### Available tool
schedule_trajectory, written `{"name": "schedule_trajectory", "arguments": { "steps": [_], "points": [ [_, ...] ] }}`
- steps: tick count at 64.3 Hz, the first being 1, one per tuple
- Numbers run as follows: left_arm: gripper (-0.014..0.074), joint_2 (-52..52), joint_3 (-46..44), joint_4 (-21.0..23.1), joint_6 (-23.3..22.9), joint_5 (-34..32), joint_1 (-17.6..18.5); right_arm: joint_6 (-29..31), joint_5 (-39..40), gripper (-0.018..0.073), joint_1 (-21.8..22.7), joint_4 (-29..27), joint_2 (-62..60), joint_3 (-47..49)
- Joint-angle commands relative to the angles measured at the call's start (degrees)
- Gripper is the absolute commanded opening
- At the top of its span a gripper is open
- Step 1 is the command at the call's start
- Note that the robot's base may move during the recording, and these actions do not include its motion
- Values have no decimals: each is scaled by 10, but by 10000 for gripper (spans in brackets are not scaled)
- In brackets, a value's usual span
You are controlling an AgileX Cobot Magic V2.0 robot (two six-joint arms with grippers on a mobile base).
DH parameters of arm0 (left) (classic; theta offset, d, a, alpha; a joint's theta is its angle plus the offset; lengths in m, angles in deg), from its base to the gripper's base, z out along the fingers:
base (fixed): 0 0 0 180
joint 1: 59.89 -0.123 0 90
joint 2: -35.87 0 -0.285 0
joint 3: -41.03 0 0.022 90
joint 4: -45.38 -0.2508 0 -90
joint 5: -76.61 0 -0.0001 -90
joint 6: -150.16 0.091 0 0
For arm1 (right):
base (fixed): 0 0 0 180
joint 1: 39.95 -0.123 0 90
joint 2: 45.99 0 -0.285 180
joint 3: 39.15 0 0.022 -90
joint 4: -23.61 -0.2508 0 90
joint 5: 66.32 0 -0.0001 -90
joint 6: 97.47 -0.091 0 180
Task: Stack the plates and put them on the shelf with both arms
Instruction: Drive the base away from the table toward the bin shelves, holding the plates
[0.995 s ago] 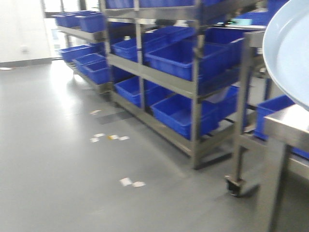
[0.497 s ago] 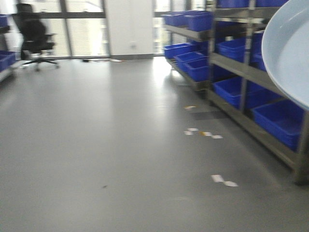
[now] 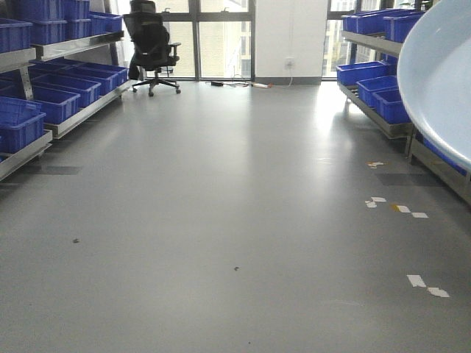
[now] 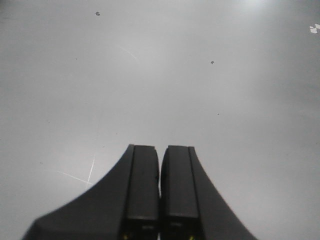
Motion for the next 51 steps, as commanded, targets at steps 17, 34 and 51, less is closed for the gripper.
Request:
{"name": "schedule_trajectory", "arguments": {
  "steps": [17,34,51],
  "points": [
    [86,3,-17,3,-5,-42,-2,-2,51,57,3,2,4,19],
    [86,3,-17,3,-5,-42,-2,-2,51,57,3,2,4,19],
    [86,3,-17,3,-5,-42,-2,-2,51,57,3,2,4,19]
  ]
}}
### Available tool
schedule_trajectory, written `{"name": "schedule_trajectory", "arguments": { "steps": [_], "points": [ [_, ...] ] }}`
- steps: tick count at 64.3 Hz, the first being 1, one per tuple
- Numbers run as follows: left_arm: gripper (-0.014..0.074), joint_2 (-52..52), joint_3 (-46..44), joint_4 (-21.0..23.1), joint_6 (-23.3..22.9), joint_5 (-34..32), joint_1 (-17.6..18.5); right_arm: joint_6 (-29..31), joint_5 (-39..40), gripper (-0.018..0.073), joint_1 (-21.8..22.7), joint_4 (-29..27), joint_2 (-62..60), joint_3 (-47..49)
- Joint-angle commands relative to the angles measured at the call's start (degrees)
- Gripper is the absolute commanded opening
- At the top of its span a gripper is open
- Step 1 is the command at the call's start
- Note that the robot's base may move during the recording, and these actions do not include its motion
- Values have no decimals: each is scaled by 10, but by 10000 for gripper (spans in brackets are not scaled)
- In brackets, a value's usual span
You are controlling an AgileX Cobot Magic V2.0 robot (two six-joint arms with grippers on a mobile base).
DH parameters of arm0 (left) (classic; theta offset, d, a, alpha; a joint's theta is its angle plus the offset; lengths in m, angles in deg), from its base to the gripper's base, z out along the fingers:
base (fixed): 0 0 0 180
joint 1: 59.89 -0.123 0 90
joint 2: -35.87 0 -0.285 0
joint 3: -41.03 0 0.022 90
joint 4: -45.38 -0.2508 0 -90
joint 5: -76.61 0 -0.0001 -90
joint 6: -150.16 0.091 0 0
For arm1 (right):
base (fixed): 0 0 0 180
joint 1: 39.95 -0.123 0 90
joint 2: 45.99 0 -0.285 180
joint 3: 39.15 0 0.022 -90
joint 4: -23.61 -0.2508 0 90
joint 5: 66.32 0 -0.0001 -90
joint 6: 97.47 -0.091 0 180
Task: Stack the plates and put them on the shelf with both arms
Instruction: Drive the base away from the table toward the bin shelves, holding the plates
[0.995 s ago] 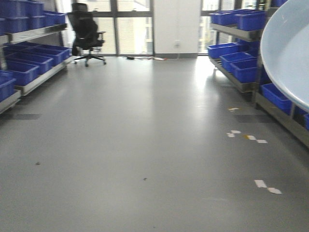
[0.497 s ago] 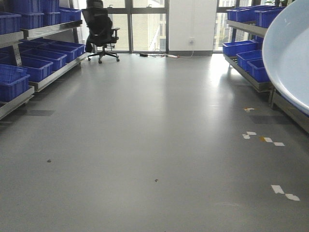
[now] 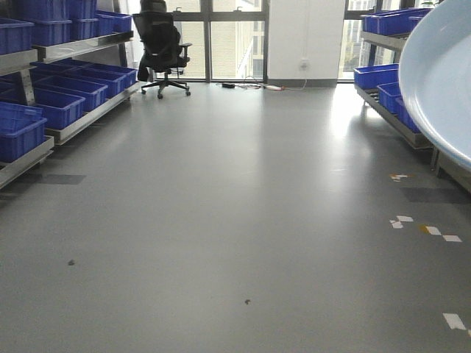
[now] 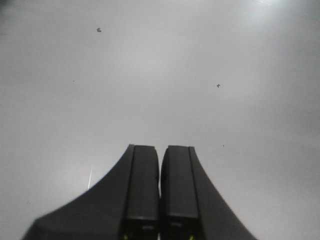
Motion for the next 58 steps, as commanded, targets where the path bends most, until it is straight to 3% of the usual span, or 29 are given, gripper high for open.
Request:
{"name": "schedule_trajectory", "arguments": {
  "steps": [1,58],
  "points": [
    [86,3,-17,3,-5,-42,-2,-2,52,57,3,2,4,19],
    [86,3,-17,3,-5,-42,-2,-2,52,57,3,2,4,19]
  ]
}}
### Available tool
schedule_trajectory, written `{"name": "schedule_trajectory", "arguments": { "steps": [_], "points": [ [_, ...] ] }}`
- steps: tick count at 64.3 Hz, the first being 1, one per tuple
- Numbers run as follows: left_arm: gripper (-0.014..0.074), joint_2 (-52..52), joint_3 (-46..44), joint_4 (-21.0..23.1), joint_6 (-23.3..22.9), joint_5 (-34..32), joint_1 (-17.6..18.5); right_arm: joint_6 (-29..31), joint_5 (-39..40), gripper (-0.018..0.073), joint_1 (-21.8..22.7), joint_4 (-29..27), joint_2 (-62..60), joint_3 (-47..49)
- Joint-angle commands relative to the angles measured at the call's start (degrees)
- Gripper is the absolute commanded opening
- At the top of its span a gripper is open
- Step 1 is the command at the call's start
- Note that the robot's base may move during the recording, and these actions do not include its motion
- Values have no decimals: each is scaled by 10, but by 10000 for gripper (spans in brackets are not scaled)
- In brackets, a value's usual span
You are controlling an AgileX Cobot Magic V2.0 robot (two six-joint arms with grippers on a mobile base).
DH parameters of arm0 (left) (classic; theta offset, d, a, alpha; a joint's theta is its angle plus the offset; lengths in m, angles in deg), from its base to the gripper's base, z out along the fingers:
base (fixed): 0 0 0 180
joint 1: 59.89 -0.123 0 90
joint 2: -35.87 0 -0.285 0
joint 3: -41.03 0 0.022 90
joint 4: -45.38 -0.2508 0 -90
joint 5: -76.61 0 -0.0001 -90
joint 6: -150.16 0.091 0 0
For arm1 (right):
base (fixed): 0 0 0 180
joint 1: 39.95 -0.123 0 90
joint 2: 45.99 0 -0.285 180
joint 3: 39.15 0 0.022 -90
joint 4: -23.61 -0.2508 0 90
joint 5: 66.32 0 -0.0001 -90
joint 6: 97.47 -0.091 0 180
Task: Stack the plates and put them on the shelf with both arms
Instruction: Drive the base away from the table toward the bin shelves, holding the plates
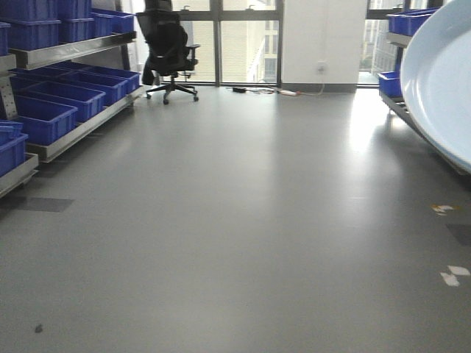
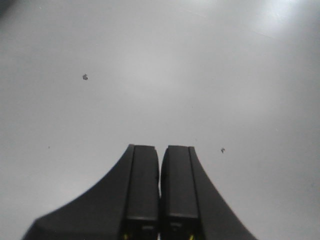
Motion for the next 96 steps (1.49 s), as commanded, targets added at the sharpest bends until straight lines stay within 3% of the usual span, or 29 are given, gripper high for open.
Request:
{"name": "schedule_trajectory", "arguments": {
  "steps": [1,96],
  "points": [
    [86,3,-17,3,-5,-42,-2,-2,52,57,3,2,4,19],
    [86,3,-17,3,-5,-42,-2,-2,48,57,3,2,4,19]
  ]
}}
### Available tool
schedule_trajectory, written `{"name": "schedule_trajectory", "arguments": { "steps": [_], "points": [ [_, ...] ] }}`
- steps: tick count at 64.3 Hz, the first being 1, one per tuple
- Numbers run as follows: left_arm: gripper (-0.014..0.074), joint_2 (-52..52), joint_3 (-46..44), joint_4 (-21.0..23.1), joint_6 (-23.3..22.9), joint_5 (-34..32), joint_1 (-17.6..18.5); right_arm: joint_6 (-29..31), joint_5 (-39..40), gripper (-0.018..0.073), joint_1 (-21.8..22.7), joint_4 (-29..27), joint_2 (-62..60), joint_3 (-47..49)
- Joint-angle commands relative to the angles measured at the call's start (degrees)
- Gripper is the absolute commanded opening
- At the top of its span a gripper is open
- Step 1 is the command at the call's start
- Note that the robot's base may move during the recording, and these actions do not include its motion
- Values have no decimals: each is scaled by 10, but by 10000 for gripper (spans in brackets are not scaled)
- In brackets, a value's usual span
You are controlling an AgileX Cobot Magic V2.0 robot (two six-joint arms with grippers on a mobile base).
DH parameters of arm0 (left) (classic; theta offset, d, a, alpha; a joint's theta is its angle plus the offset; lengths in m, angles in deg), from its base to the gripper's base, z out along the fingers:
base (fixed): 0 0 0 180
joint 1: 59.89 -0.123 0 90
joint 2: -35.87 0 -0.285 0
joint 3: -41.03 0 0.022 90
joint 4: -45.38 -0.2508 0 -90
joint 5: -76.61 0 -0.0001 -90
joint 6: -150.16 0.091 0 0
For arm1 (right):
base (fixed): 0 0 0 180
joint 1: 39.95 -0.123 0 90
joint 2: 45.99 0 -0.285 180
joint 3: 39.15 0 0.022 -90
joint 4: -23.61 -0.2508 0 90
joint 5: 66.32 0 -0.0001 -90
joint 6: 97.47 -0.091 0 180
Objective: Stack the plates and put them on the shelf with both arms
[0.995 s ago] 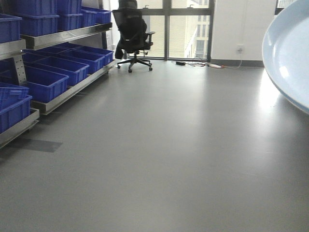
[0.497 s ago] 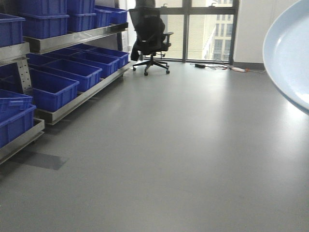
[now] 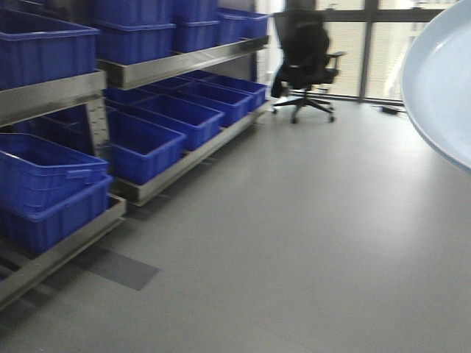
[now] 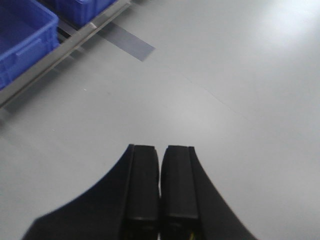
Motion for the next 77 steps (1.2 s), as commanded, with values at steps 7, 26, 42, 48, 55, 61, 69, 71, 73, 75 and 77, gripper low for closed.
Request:
{"name": "schedule_trajectory", "arguments": {
  "steps": [7,26,42,48,55,61,69,71,73,75,77],
  "points": [
    [86,3,-17,2,-5,-42,-2,-2,53,57,3,2,4,19],
    [86,3,-17,2,-5,-42,-2,-2,52,57,3,2,4,19],
    [86,3,-17,2,-5,-42,-2,-2,52,57,3,2,4,19],
    [86,3,-17,2,-5,-42,-2,-2,52,57,3,2,4,19],
    [86,3,-17,2,-5,-42,-2,-2,52,57,3,2,4,19],
    [86,3,-17,2,-5,-43,-2,-2,52,57,3,2,4,19],
    [86,3,-17,2,-5,-43,-2,-2,52,57,3,2,4,19],
    [86,3,-17,2,-5,-43,-2,-2,52,57,3,2,4,19],
    [86,3,-17,2,-5,-43,-2,-2,52,57,3,2,4,19],
    [86,3,-17,2,-5,-43,-2,-2,52,57,3,2,4,19],
    [86,3,-17,2,-5,-43,-2,-2,52,57,3,2,4,19]
  ]
}}
